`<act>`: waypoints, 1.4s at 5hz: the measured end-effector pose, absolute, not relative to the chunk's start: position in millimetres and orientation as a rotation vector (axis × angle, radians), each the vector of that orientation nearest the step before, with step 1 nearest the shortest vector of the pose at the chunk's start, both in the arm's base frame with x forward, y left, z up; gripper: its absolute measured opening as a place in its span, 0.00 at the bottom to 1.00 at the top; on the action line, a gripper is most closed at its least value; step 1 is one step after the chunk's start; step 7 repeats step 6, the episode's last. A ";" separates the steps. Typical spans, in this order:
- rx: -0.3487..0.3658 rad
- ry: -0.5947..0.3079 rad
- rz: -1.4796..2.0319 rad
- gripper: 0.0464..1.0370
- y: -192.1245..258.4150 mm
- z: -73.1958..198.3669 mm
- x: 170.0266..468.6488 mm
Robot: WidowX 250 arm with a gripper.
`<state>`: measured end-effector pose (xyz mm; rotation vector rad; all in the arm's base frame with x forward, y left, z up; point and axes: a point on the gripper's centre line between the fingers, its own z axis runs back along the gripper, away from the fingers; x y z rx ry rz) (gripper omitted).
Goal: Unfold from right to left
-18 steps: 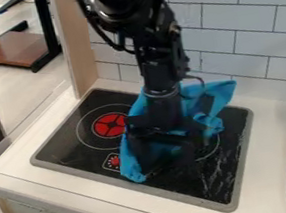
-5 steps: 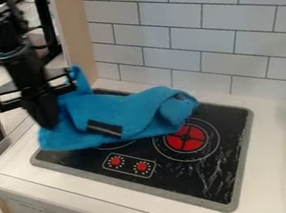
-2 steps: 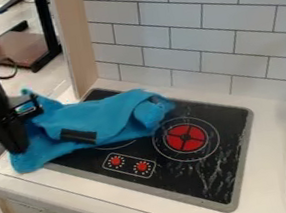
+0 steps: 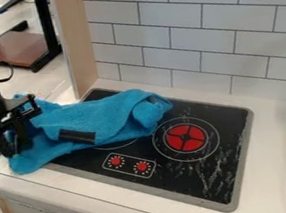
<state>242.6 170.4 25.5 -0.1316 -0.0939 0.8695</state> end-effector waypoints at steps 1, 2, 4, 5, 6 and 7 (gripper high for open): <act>-0.139 -0.087 0.857 0.80 167.7 27.0 242.0; -0.113 -0.076 0.834 0.99 162.8 46.3 239.1; -0.133 -0.148 0.789 0.96 145.6 86.9 247.0; -0.169 -0.216 0.727 0.96 132.8 110.0 257.4; -0.229 -0.215 0.630 0.96 123.1 124.8 267.2; -0.229 -0.215 0.630 0.96 123.1 124.8 267.2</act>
